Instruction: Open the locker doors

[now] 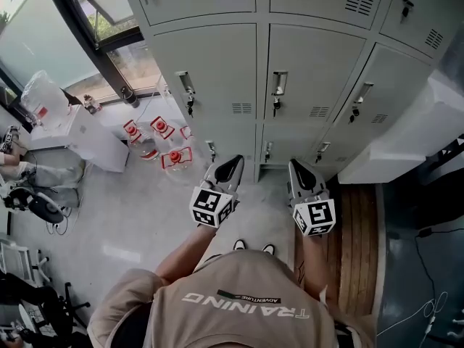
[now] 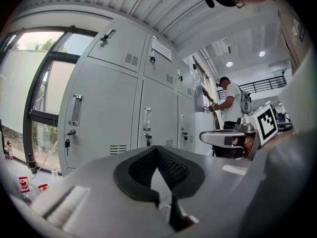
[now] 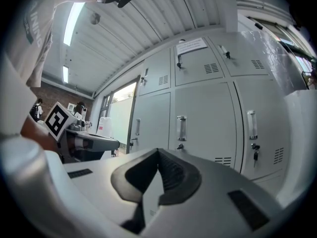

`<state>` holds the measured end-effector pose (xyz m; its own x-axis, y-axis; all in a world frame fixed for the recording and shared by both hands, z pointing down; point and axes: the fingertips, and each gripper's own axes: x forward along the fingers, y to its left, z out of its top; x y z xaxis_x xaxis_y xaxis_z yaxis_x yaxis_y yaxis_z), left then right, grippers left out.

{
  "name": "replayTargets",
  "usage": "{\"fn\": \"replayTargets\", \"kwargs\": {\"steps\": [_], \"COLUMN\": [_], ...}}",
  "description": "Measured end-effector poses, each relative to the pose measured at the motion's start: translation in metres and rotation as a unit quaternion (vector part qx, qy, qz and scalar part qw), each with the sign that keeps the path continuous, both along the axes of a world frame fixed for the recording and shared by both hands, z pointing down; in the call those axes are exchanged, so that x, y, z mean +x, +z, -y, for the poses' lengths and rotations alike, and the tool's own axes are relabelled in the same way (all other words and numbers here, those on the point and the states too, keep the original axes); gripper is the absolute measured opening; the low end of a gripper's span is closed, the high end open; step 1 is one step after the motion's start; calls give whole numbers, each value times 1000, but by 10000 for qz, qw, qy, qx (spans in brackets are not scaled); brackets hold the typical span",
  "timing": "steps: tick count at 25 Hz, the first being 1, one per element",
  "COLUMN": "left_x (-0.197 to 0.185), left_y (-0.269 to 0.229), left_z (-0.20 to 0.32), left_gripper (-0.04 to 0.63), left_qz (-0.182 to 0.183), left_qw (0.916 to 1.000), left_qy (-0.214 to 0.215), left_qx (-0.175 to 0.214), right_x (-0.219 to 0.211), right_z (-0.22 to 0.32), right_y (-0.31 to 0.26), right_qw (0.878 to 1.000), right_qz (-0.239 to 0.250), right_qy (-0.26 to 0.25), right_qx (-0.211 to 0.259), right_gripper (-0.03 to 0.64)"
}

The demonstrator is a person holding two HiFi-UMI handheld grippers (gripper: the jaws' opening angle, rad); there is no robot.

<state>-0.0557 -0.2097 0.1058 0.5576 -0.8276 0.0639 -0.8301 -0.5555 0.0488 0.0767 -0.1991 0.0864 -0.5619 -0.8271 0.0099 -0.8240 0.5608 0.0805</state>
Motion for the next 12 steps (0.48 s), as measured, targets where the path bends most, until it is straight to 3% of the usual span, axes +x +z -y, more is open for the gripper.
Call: {"fn": "replayTargets", "kwargs": {"steps": [12], "left_x": [2], "left_y": [-17], "left_z": [-16], "left_gripper": [6], "left_qz": [-240], "left_qw": [9994], "left_qy": [94], "left_qx": [211], "right_x": [3], "right_z": [-19], "right_y": [-16], "right_qw": [9998], "right_qz": [-170], "right_qy": [21], "right_qx": [140], "right_gripper": [11]}}
